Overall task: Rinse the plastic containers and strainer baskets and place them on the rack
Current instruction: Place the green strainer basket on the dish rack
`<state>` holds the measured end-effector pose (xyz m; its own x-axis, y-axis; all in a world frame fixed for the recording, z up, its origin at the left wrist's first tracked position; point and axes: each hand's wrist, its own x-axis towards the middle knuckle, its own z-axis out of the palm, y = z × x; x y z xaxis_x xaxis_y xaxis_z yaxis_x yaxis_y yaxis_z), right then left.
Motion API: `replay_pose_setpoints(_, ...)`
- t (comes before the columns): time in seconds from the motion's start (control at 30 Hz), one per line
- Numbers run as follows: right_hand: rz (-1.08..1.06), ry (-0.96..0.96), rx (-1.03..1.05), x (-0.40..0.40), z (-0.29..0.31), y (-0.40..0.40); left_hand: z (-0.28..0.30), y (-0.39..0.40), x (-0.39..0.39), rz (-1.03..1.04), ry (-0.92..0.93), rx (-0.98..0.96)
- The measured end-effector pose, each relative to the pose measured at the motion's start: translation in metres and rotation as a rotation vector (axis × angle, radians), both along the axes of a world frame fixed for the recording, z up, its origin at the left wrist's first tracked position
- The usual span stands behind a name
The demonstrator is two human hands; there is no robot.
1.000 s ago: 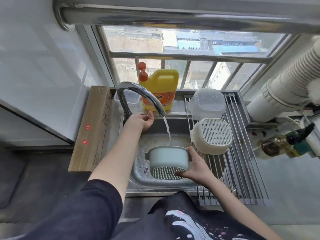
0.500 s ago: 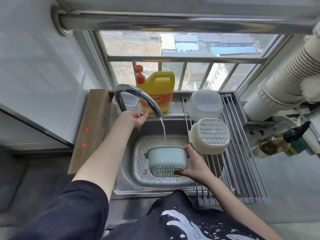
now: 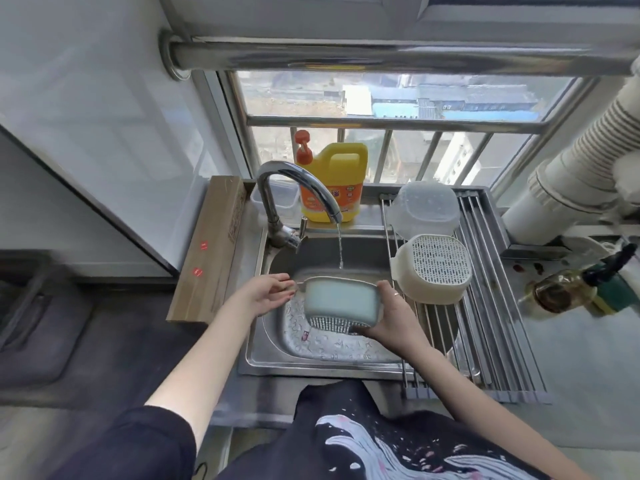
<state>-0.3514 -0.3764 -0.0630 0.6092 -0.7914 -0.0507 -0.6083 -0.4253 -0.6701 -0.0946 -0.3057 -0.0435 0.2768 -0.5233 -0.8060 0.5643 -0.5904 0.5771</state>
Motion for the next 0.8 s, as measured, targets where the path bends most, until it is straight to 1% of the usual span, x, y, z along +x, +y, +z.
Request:
replay_pose_setpoints(0.07,-0.003,0.003,-0.048,0.000,-0.003,0.003,0.000,0.003,-0.001,0.041,0.025,-0.013)
replay_pose_setpoints(0.13,-0.041,-0.025,-0.040,0.001,-0.003,0.006,-0.002,0.005,-0.002,0.090,0.069,-0.038)
replay_pose_setpoints(0.2,-0.001,0.033,-0.025,0.002,-0.003,0.007,-0.006,0.008,-0.004,0.147,0.160,-0.069)
replay_pose_setpoints(0.27,0.026,0.079,-0.016,0.002,-0.008,0.008,-0.008,0.009,-0.008,0.135,0.188,-0.087)
replay_pose_setpoints(0.37,-0.070,0.009,0.108,0.000,-0.005,0.010,-0.004,0.006,-0.014,0.031,0.094,-0.139)
replay_pose_setpoints(0.43,-0.100,-0.027,0.181,-0.003,-0.003,0.008,-0.001,0.001,-0.020,-0.086,0.007,-0.157)
replay_pose_setpoints(0.53,-0.137,-0.095,0.254,-0.013,-0.001,0.002,-0.002,-0.006,-0.026,-0.339,-0.228,-0.127)
replay_pose_setpoints(0.6,-0.155,-0.120,0.248,-0.023,0.001,0.000,-0.006,-0.012,-0.030,-0.464,-0.371,-0.095)
replay_pose_setpoints(0.63,-0.173,-0.134,0.235,-0.029,0.004,0.000,-0.007,-0.015,-0.034,-0.517,-0.409,-0.083)
replay_pose_setpoints(0.7,-0.276,-0.165,0.244,-0.042,0.009,-0.001,-0.008,-0.022,-0.047,-0.588,-0.402,-0.087)
replay_pose_setpoints(0.8,-0.461,-0.251,0.363,-0.070,0.007,-0.004,-0.011,-0.037,-0.078,-0.607,-0.331,-0.174)
